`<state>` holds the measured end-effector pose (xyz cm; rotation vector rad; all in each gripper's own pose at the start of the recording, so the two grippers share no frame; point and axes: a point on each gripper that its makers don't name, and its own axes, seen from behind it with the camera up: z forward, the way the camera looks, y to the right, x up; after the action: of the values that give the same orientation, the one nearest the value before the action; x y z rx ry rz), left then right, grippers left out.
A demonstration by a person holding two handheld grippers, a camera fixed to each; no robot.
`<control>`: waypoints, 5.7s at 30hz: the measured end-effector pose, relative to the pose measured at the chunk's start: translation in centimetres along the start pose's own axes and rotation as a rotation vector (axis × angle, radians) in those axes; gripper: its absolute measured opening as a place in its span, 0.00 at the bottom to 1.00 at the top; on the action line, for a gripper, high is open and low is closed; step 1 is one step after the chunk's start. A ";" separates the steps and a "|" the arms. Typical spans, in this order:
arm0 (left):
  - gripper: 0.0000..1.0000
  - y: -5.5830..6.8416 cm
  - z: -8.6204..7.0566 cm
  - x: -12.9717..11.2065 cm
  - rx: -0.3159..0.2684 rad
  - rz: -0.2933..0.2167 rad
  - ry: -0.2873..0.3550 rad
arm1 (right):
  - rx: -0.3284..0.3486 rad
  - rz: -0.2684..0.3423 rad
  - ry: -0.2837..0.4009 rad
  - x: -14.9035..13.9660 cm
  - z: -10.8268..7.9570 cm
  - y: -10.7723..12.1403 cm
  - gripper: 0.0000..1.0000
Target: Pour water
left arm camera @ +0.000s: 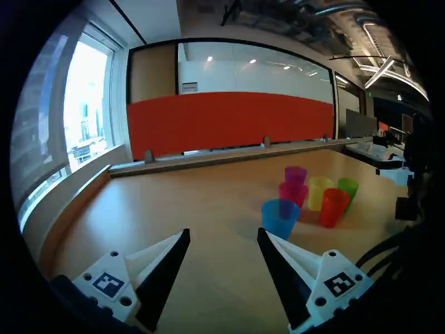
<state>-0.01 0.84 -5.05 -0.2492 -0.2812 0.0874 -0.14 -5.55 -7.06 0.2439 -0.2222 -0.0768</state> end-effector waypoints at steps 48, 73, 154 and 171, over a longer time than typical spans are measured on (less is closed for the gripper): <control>0.89 -1.2 -0.9 6.4 0.275 -0.055 0.335 | -0.226 0.118 0.205 4.8 -0.5 4.3 0.99; 0.89 -1.5 2.5 4.2 0.267 -0.062 0.349 | -0.267 0.058 0.168 5.6 0.0 3.8 0.99; 0.90 -2.8 4.5 1.3 0.277 -0.092 0.280 | -0.214 0.032 0.349 7.7 1.8 3.1 1.00; 0.89 -2.9 4.6 1.3 0.276 -0.091 0.280 | -0.238 0.057 0.301 3.5 4.0 6.0 1.00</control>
<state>0.09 -0.71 0.29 0.0274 0.0000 0.0000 2.68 -1.00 -1.05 0.0107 0.0795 -0.0090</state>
